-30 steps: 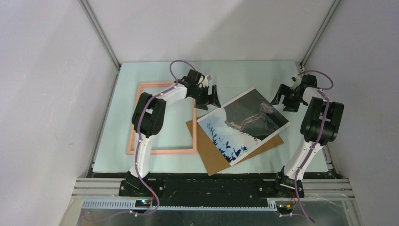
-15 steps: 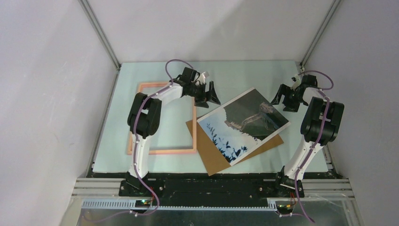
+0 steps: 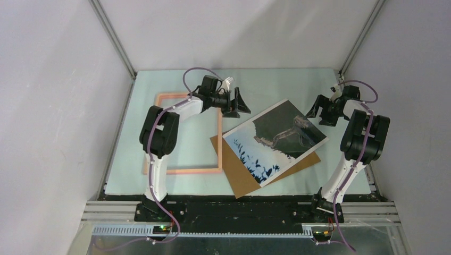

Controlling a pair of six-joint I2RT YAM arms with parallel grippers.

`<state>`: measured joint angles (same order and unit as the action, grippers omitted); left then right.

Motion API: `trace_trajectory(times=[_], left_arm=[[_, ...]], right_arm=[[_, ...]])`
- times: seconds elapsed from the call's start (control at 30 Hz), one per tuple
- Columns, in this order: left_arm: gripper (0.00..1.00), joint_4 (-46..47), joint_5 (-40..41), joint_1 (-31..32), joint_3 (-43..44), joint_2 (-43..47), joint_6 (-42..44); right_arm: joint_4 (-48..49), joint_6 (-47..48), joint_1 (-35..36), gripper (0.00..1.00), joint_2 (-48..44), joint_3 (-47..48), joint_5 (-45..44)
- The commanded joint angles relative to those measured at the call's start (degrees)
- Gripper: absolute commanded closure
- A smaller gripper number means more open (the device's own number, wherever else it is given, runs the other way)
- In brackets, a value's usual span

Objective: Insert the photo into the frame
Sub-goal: Pick up the photo frame item at the center of the board.

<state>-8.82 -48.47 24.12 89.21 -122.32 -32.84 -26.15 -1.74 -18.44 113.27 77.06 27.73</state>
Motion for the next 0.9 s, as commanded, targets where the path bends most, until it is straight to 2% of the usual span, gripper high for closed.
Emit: trace_trajectory(times=[0.0,0.23,0.33,0.43,0.5,0.57,0.7,0.87], left_arm=[[0.02,10.89,-6.0,1.39,-0.97,3.06,-5.06],[0.03,11.26,-5.28,1.37,-2.07,2.93,-5.1],[0.07,11.13,-3.35,1.39,-3.08,3.68,-4.74],[0.11,6.2,0.29,1.3,-2.92,4.46,-2.41],[0.16,2.65,2.69,1.2,-2.21,5.34,0.83],[0.26,1.48,4.29,0.72,-2.67,6.24,2.2],[0.37,-0.17,6.37,-0.77,-3.73,7.7,4.11],[0.55,-1.35,6.33,-1.44,-3.87,8.15,5.26]], right_arm=[[-1.18,-1.9,1.18,0.12,1.69,-1.96,9.17],[-0.2,-1.74,0.79,0.12,1.27,-2.78,11.16],[-0.1,-1.75,0.69,0.13,1.22,-2.78,11.29],[0.14,-1.78,0.68,0.13,1.0,-3.03,11.38],[0.21,-1.78,0.56,0.13,1.03,-3.08,11.39],[0.24,-1.76,0.4,0.13,1.02,-3.2,11.51],[0.52,-1.78,0.16,0.13,0.79,-3.43,11.65],[0.8,-1.78,0.36,0.13,0.52,-3.66,12.1]])
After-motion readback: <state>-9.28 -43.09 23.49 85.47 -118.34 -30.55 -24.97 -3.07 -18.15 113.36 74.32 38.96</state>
